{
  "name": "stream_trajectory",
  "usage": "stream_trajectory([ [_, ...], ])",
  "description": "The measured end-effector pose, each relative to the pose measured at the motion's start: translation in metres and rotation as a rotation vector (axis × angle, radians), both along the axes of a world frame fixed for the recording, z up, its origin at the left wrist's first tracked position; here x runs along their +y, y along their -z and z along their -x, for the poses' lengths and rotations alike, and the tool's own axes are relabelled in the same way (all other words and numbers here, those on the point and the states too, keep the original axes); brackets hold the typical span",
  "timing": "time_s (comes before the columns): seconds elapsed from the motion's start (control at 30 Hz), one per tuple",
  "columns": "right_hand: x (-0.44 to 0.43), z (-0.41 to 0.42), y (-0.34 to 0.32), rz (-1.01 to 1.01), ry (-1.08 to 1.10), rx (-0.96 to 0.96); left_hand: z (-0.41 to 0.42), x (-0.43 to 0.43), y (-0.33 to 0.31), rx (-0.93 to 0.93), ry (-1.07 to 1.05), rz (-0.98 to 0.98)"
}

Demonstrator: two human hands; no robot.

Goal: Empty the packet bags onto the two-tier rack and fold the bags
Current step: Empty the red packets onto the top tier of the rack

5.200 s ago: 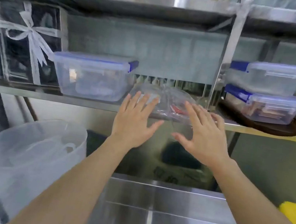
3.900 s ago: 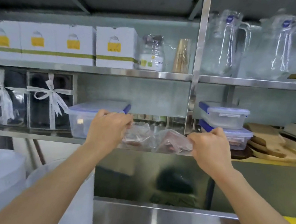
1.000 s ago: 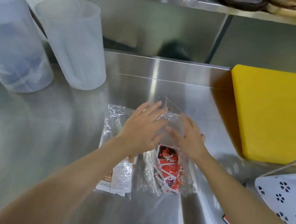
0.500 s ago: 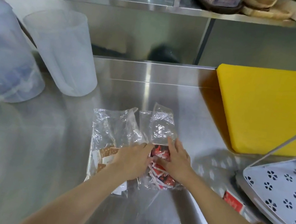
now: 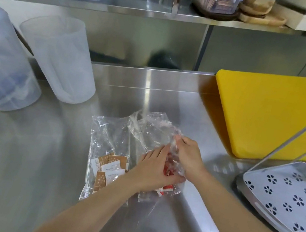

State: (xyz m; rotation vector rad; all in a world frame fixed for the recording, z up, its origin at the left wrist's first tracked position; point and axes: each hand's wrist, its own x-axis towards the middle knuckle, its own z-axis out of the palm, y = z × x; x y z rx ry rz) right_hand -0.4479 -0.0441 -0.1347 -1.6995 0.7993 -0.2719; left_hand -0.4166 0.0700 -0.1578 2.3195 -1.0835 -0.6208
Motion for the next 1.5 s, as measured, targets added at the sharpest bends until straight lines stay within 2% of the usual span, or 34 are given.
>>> stream_trajectory([
  [0.17, 0.016, -0.002, -0.025, -0.316, 0.091, -0.078, 0.015, -0.013, -0.005, -0.080, 0.000, 0.096],
  [0.27, 0.021, 0.002, -0.042, -0.408, 0.064, -0.100, 0.020, -0.015, -0.017, -0.153, -0.056, 0.197],
  [0.33, 0.024, 0.001, -0.051, -0.414, 0.030, -0.128, 0.021, -0.016, -0.028, -0.130, -0.124, 0.250],
  [0.43, 0.027, -0.002, -0.059, -0.408, -0.020, -0.168, 0.018, -0.017, -0.040, 0.014, -0.228, 0.339],
  [0.57, 0.024, 0.000, -0.076, -0.409, -0.075, -0.199, 0.018, -0.014, -0.059, 0.059, -0.215, 0.459],
  [0.67, 0.017, 0.005, -0.084, -0.377, -0.045, -0.240, 0.017, -0.008, -0.079, 0.134, -0.259, 0.561],
  [0.8, 0.010, 0.014, -0.086, -0.285, -0.031, -0.355, 0.002, -0.004, -0.092, 0.349, -0.373, 0.718],
  [0.87, 0.005, 0.018, -0.081, -0.258, 0.052, -0.375, -0.005, -0.003, -0.102, 0.320, -0.404, 0.746],
  [1.0, -0.008, 0.026, -0.067, -0.267, 0.282, -0.319, -0.016, 0.003, -0.130, 0.283, -0.339, 0.804],
  [1.1, -0.015, 0.030, -0.058, -0.310, 0.339, -0.261, -0.021, 0.009, -0.158, 0.252, -0.212, 0.783],
  [1.33, -0.026, 0.040, -0.045, -0.669, 0.139, -0.163, -0.028, 0.026, -0.216, 0.282, -0.051, 0.885],
  [1.5, -0.031, 0.044, -0.020, -0.853, 0.112, -0.304, -0.033, 0.037, -0.239, 0.400, -0.027, 1.060],
])
